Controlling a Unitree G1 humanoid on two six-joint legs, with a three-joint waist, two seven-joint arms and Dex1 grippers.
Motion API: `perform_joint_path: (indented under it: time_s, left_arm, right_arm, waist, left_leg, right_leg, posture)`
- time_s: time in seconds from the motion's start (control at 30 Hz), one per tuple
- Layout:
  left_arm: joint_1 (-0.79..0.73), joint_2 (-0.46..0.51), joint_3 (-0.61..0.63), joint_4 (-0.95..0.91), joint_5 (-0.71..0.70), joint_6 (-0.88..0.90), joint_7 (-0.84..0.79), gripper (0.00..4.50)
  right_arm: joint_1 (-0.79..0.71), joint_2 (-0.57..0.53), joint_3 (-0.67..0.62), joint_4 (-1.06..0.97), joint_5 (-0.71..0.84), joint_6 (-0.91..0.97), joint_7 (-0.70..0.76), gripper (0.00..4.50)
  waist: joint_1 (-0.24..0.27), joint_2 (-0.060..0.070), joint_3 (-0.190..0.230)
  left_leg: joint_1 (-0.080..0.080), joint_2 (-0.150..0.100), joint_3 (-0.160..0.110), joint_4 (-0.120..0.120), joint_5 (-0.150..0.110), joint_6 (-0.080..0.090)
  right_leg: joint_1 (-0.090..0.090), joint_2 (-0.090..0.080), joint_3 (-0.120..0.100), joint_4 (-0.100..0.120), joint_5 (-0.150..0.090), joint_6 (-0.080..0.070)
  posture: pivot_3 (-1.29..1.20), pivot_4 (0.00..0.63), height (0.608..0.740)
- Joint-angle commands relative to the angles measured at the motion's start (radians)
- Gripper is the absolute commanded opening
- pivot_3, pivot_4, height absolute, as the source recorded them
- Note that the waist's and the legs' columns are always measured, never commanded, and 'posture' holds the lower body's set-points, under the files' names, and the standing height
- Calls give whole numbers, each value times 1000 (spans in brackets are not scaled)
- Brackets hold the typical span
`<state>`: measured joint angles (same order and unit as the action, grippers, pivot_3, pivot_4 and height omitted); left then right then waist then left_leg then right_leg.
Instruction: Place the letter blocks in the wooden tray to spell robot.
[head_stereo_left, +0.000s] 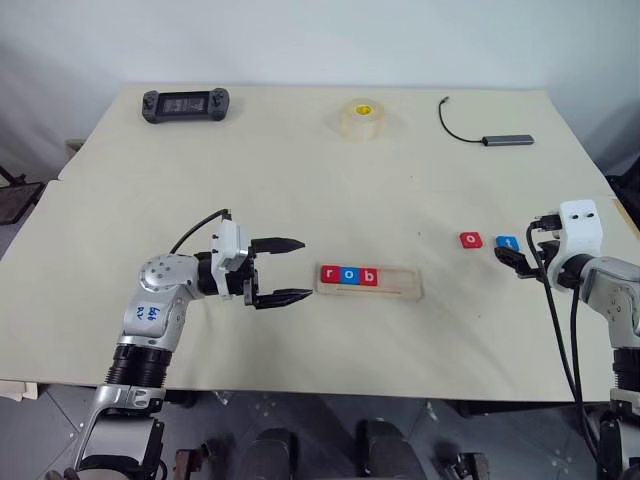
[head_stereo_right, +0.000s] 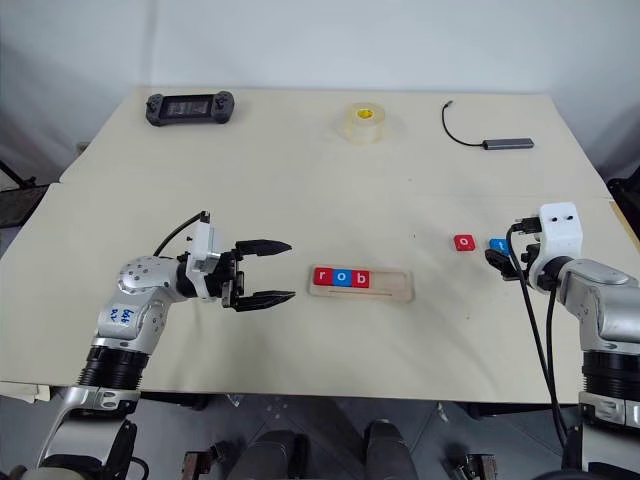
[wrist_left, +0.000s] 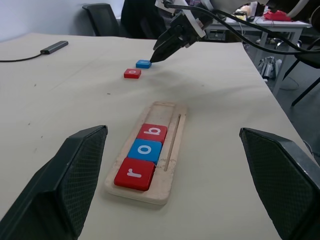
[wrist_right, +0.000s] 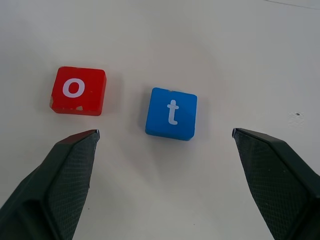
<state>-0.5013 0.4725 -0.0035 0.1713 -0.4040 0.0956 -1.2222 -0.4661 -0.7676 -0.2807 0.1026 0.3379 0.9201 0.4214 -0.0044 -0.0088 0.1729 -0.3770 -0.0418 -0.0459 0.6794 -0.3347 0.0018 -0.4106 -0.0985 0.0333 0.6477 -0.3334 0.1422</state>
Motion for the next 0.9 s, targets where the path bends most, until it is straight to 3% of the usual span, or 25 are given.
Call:
perform_joint_path:
  time_s: [0.03,0.23,0.53,0.63,0.9]
  left_arm:
    - [6,7,15,-37,-20,1,7,4500]
    - [-6,2,12,-23,-18,-6,8,4500]
    - [-4,-5,12,-28,-17,-8,17,4500]
    - [5,-2,16,-40,-18,-5,25,4500]
    - [15,3,18,-50,-22,-3,34,4500]
  right_arm:
    - [-27,2,-19,-51,16,13,4,4465]
    - [-93,53,45,-37,-7,2,-9,4465]
    - [-193,132,139,169,-108,-112,-56,4465]
    - [-197,155,146,187,-124,-106,-72,3843]
    - [-187,190,135,143,-106,-78,-66,1458]
  waist:
    - [0,0,0]
    - [-1,0,0]
    - [1,0,0]
    - [-2,0,0]
    - [-3,0,0]
  left_leg:
    - [0,0,0,0,0,0]
    - [0,1,0,0,0,0]
    - [-1,-1,-1,0,0,0]
    - [-2,-1,0,0,0,0]
    - [-1,0,-1,0,0,0]
  right_leg:
    - [0,0,0,0,0,0]
    - [0,0,0,0,0,0]
    - [-1,0,-1,-1,0,0]
    - [-1,0,-1,-1,0,0]
    - [-1,0,-1,-1,0,0]
  posture:
    - [0,150,740]
    - [0,150,740]
    - [0,150,740]
    - [0,150,740]
    - [0,150,740]
